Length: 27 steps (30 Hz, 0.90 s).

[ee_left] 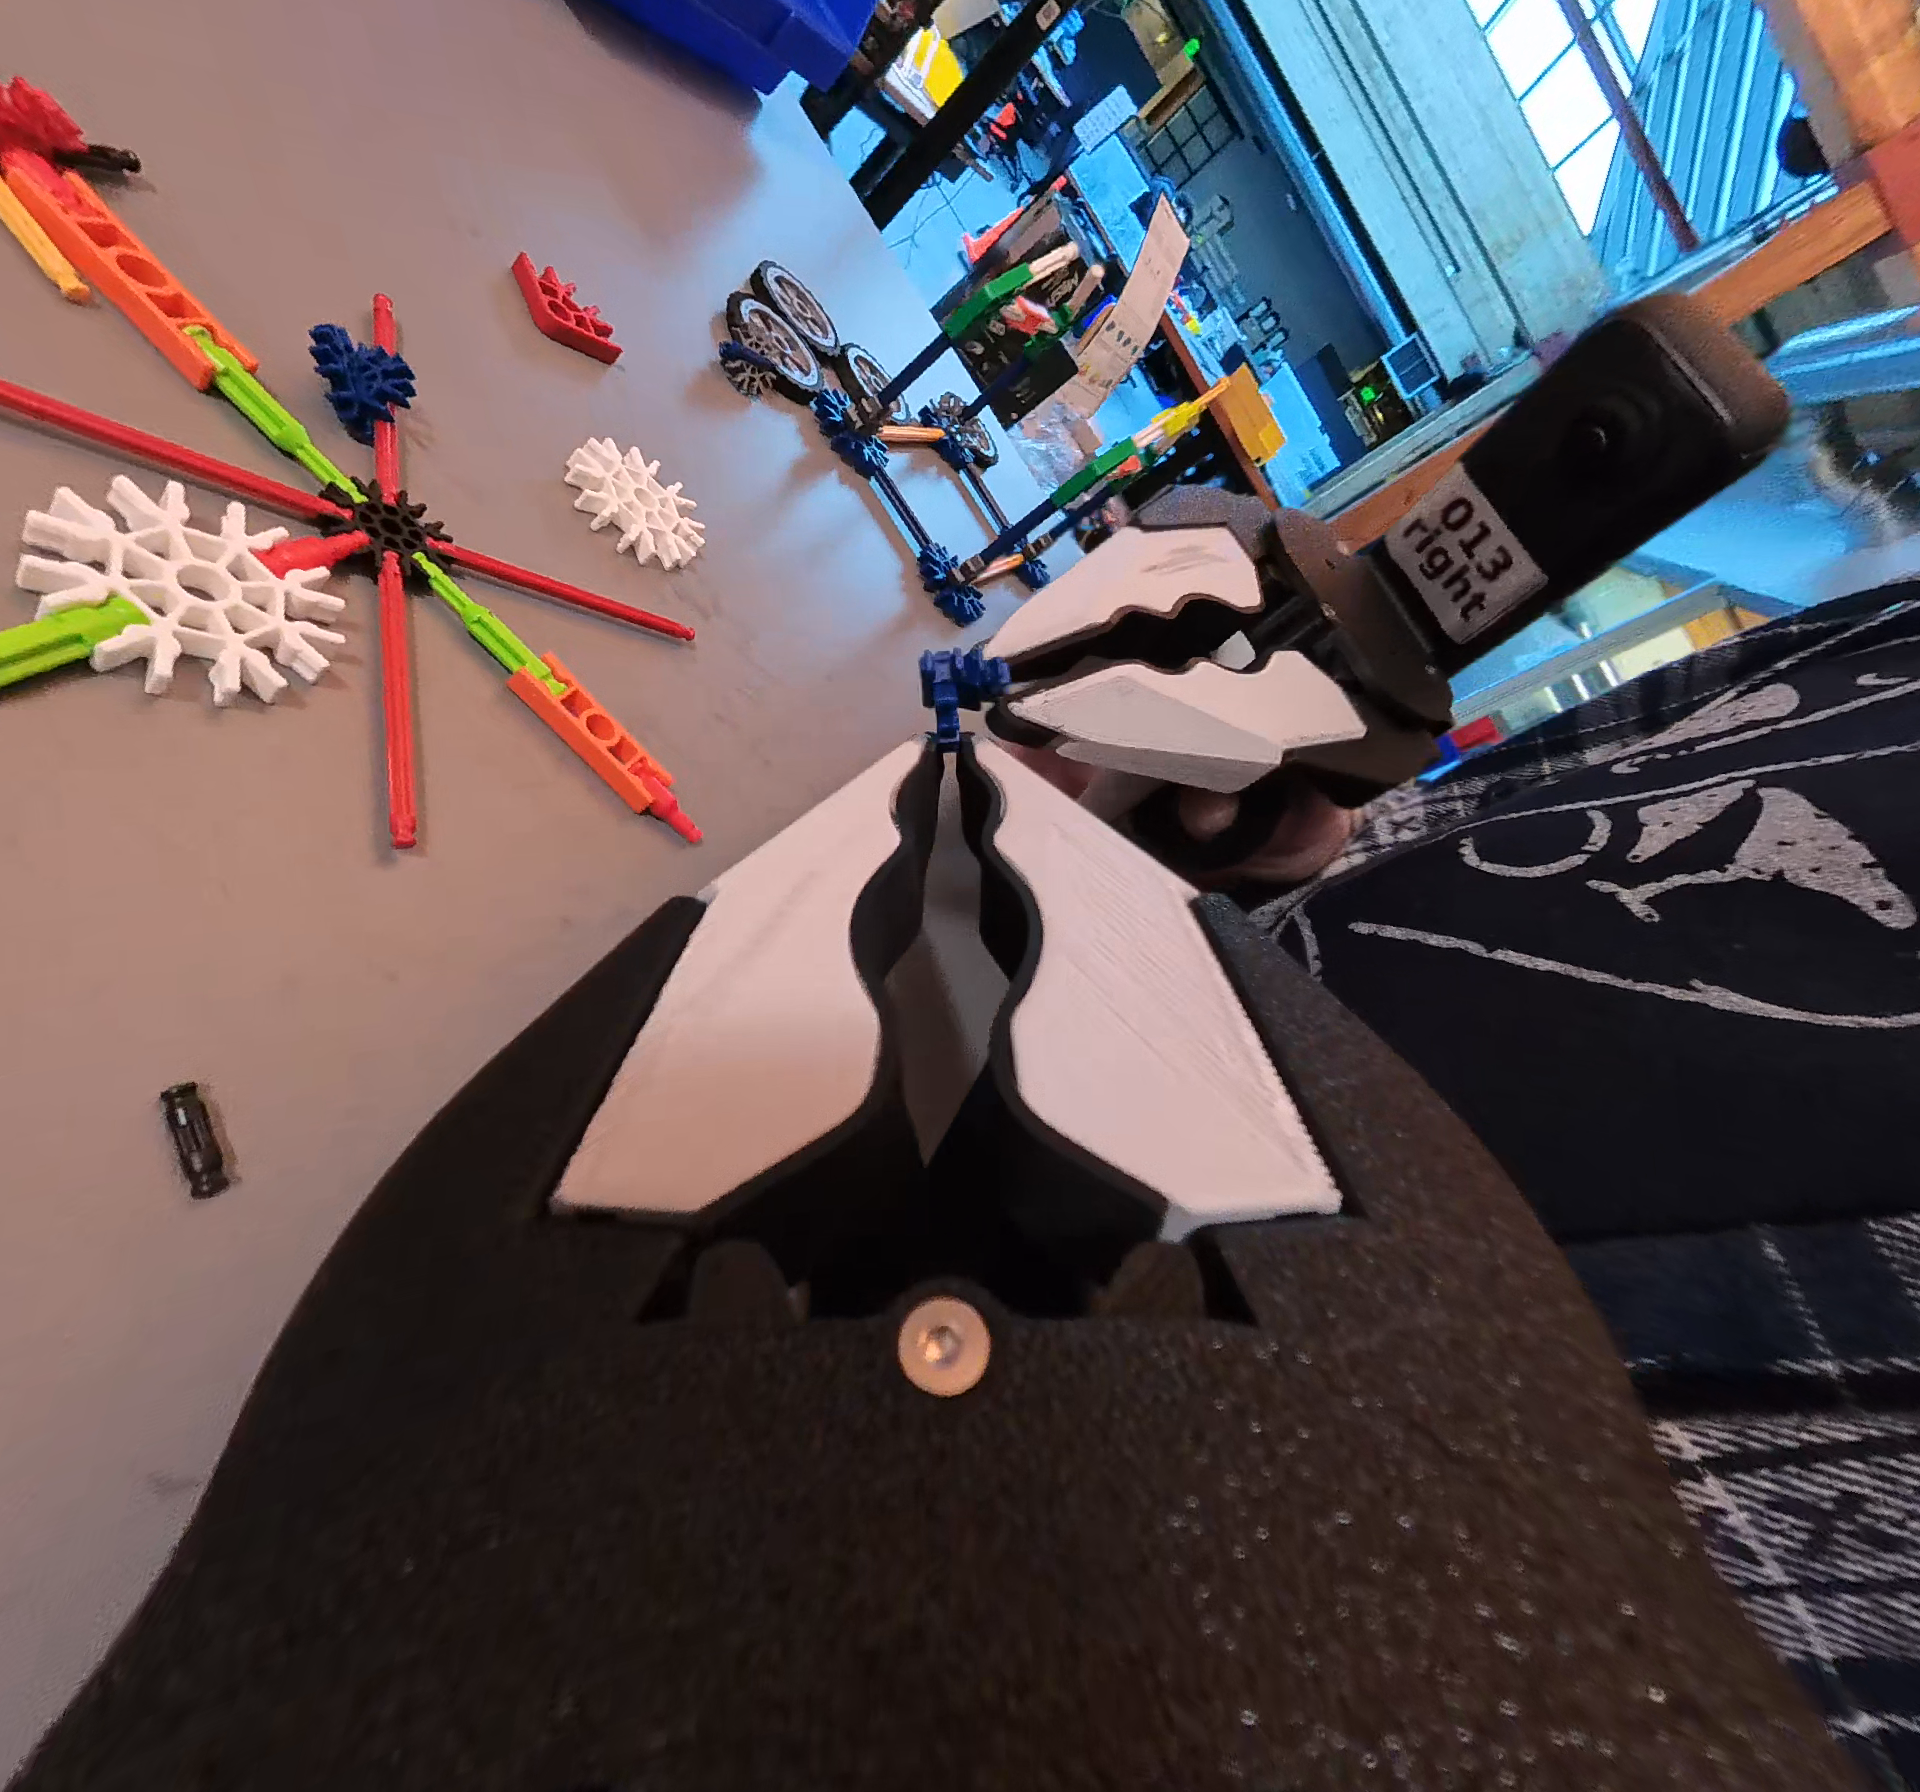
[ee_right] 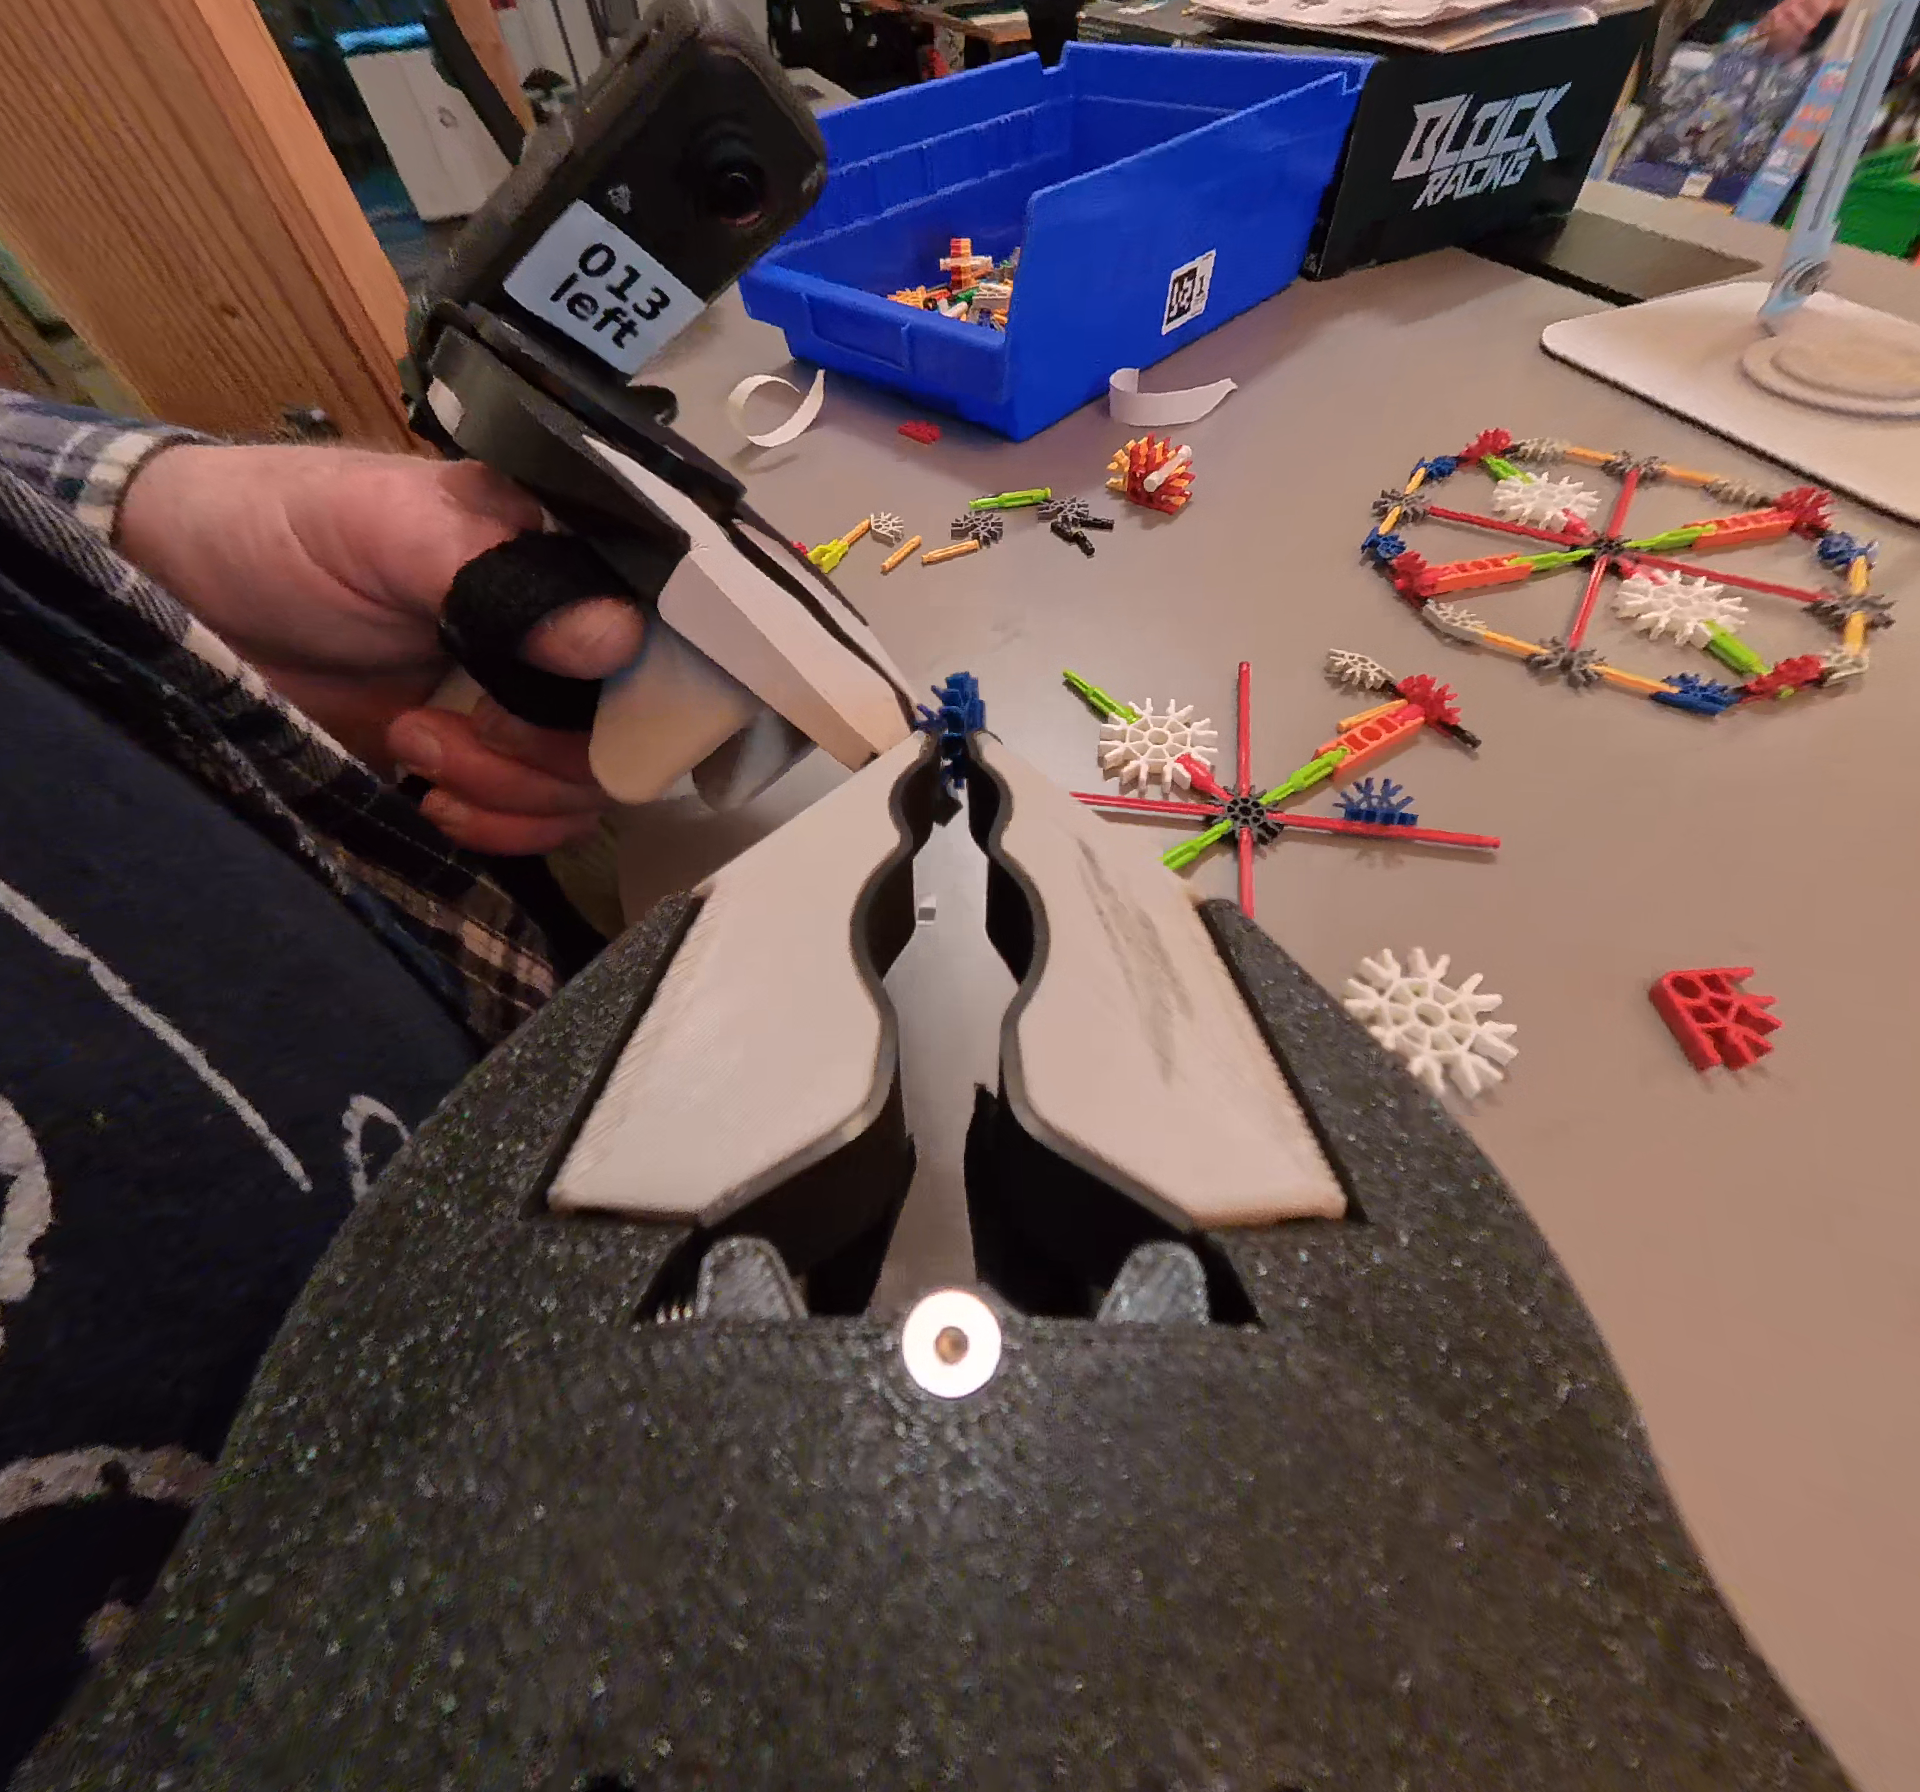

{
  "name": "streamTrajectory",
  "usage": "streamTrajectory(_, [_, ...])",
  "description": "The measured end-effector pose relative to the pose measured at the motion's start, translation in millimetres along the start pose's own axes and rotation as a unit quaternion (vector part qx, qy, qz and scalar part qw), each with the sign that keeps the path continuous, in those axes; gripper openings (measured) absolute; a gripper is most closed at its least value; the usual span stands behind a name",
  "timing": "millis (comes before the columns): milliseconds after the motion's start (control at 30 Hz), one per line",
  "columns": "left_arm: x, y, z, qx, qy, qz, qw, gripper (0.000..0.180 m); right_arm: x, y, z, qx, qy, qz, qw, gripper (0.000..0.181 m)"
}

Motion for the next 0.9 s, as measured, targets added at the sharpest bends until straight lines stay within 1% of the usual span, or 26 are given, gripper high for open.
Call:
streamTrajectory(200, [3.1, 0.0, 3.5, 0.015, -0.013, 0.055, 0.998, 0.001, -0.5, 4.6, -2.8, 0.002, 0.005, 0.036, 0.999, 0.003])
streamTrajectory(600, [10.2, -1.6, 7.2, 0.026, -0.008, 0.070, 0.997, 0.001, 3.3, 11.9, -8.7, 0.027, 0.038, 0.120, 0.992, 0.000])
streamTrajectory(700, [11.4, -1.1, 6.6, 0.033, -0.017, 0.093, 0.995, 0.001, 3.2, 12.2, -9.2, 0.021, 0.023, 0.083, 0.996, 0.001])
streamTrajectory(800, [11.0, 2.0, 9.0, 0.053, -0.040, 0.162, 0.985, 0.001, 5.1, 10.9, -7.5, 0.006, 0.004, 0.019, 1.000, 0.010])
streamTrajectory(900, [9.5, 5.7, 13.2, 0.069, -0.061, 0.229, 0.969, 0.001, 8.1, 8.4, -4.5, -0.002, -0.006, -0.023, 1.000, 0.011])
Point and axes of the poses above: each gripper's, where its closed fingertips meet, z out along the fingers, x out of its top, y = z × x across the jaws, the point moved 4 cm from there along -z, back along the fingers, and after that the axes turned 9 degrees about y, right-handed, at the moved point
